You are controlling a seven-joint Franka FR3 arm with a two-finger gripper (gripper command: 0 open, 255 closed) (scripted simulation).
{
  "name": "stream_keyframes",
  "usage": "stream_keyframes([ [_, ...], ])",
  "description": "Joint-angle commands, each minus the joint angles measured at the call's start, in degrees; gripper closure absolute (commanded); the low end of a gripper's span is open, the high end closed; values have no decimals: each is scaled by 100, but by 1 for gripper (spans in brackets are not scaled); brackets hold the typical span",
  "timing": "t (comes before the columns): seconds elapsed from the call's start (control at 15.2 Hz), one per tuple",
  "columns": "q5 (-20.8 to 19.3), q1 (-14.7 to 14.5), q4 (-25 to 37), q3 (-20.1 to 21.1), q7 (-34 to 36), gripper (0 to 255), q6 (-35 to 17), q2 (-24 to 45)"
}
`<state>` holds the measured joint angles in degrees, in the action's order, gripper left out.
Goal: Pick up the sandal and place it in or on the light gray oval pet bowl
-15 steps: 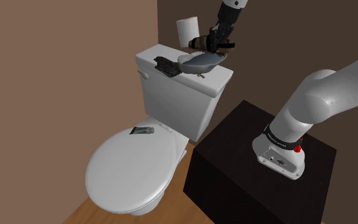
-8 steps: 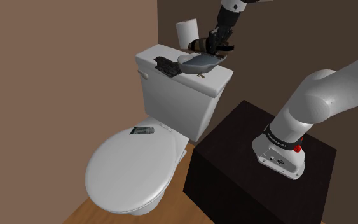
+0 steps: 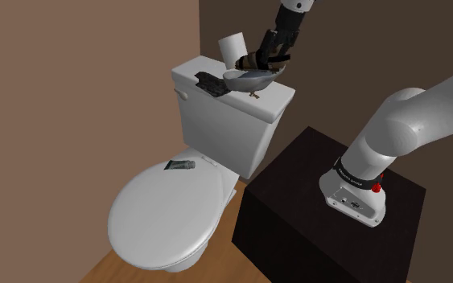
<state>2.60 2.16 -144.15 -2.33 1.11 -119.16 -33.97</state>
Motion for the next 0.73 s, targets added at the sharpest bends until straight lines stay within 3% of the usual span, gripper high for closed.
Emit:
stream_keyframes([
  [0.0, -13, 9, 198, -5, 7, 0, 316, -113],
  [0.13, -26, 18, 472, -12, 13, 0, 684, -208],
  [0.66, -26, 18, 472, -13, 13, 0, 684, -208],
])
